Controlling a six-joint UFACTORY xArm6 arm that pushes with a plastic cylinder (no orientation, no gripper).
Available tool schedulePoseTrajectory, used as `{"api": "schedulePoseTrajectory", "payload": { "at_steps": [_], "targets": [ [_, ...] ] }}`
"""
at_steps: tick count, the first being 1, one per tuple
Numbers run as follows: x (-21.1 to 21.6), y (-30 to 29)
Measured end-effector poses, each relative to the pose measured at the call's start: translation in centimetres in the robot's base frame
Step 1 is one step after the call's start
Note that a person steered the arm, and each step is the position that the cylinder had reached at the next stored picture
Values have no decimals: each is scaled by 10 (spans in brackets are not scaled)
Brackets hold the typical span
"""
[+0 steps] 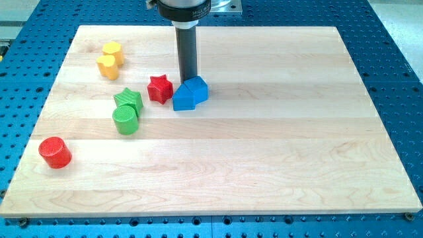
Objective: Slide the blue cube to the right of the red star
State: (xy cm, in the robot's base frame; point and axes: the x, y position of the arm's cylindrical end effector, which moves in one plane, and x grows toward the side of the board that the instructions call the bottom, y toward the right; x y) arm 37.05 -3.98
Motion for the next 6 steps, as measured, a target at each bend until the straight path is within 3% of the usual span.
{"api": "schedulePoseTrajectory", "payload": {
  "at_steps": [1,2,3,4,6],
  "targets": [
    [5,72],
    [21,79],
    [47,64],
    [47,-21],
    [25,-3]
  ]
}}
